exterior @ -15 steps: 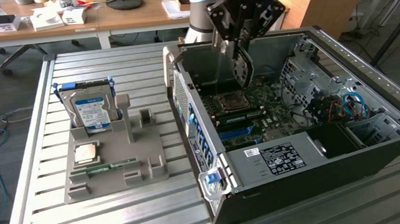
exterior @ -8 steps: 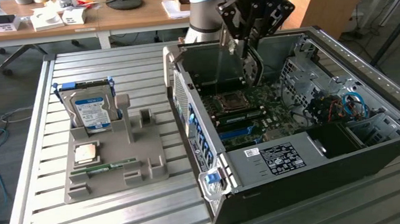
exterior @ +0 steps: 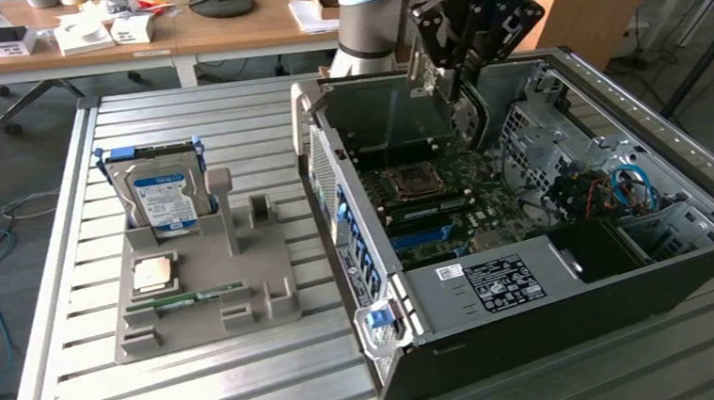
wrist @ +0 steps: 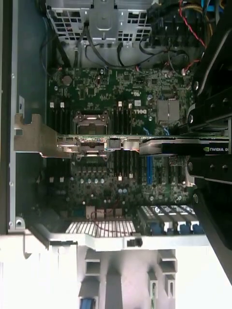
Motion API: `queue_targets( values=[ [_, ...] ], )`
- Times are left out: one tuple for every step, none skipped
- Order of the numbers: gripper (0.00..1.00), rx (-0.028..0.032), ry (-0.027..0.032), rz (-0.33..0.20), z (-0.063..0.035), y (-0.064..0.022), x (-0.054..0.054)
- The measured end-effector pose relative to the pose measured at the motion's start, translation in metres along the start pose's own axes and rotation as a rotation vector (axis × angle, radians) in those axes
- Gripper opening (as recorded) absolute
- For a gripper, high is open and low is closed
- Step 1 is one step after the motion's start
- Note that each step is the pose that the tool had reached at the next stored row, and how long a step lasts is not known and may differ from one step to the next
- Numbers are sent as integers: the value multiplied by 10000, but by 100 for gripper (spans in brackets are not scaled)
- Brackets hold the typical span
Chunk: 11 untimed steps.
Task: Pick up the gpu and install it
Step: 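Pick up the gpu and move the gpu toward the slot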
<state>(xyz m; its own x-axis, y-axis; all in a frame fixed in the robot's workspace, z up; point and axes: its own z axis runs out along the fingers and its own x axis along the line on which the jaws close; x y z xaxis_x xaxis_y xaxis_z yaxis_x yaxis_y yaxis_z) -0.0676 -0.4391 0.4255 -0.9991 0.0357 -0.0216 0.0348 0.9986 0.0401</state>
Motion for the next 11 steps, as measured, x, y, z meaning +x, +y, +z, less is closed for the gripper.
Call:
queue_targets(
  values=[
    [26,0,0,0,0,1,-25],
    [26,0,0,0,1,2,-50],
    [26,0,0,1,2,3,-79],
    [26,-1,0,1,3,4,-104],
    [26,0,0,-1,3,5,-130],
    [26,-1,-1,0,4,5,-156],
    [26,0,1,-1,4,6,-182],
    [26,0,1,1,5,7,-209],
    [26,0,0,0,5,8,-235],
    [26,0,1,0,6,10,-288],
    [26,0,1,-1,7,11,-317]
  ],
)
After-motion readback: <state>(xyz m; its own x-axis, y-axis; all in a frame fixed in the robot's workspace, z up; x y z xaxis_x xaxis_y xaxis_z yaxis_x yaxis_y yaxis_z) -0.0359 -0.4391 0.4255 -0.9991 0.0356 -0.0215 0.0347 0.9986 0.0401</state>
